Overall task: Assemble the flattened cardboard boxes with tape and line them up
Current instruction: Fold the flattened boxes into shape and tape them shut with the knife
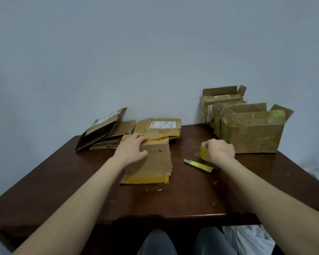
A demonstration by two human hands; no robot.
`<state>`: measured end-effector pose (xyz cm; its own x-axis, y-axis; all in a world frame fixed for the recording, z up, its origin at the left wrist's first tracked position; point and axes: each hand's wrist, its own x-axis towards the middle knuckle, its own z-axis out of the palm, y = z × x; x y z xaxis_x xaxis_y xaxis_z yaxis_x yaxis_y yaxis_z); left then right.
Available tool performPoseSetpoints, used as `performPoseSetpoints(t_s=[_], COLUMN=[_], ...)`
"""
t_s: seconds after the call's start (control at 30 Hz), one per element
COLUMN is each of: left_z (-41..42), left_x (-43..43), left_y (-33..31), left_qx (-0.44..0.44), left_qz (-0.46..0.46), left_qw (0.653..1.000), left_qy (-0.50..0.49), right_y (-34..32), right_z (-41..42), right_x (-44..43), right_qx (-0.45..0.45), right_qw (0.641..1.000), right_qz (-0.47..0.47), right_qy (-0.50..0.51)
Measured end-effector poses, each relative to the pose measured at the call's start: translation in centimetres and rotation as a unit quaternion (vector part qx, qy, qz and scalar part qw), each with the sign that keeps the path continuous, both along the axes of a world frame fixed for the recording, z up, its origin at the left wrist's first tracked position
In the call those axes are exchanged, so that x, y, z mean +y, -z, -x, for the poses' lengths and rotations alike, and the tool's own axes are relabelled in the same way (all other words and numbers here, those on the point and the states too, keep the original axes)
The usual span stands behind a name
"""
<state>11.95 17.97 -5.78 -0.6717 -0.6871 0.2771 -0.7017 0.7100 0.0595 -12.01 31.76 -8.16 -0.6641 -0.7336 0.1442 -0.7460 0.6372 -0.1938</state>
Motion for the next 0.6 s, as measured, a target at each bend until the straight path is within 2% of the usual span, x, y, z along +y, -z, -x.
performPoseSetpoints(t_s=[0.07, 0.13, 0.2, 0.3, 0.4, 0.47, 0.53, 0.57, 0.6], left_z=[-0.4, -0.8, -1.1, -1.1, -1.7, -1.8, -1.3, -1.0, -0.7], left_x=[-0.3, -0.7, -1.1, -1.3, -2.1, -2.7, -2.8, -2.7, -2.7], left_y=[0.1, 0.3, 0.6, 0.5, 0.1, -0.3, -1.4, -2.0, -2.7], left_qx=[-0.002, -0.001, -0.008, 0.028, 0.151, 0.276, 0.427, 0.487, 0.522], left_qz=[0.01, 0.015, 0.019, -0.009, -0.11, -0.198, -0.305, -0.352, -0.379], left_qw=[1.0, 1.0, 1.0, 1.0, 0.982, 0.94, 0.851, 0.799, 0.763], left_qy=[0.002, -0.001, -0.001, 0.008, 0.005, 0.001, -0.012, -0.023, -0.036], right_y=[-2.1, -5.1, -8.2, -11.0, -11.3, -10.7, -10.2, -10.1, -10.1], right_z=[-0.4, -1.8, -3.6, -6.2, -8.1, -8.8, -9.0, -9.1, -9.1], right_x=[-0.9, -2.2, -4.1, -7.1, -9.9, -11.2, -12.1, -12.4, -12.6], right_qx=[-0.053, -0.126, -0.154, -0.168, -0.193, -0.196, -0.205, -0.21, -0.212], right_qw=[0.991, 0.958, 0.924, 0.903, 0.903, 0.908, 0.906, 0.905, 0.904], right_qz=[0.115, 0.241, 0.303, 0.296, 0.241, 0.203, 0.188, 0.188, 0.188], right_qy=[-0.03, -0.093, -0.176, -0.264, -0.298, -0.31, -0.318, -0.319, -0.32])
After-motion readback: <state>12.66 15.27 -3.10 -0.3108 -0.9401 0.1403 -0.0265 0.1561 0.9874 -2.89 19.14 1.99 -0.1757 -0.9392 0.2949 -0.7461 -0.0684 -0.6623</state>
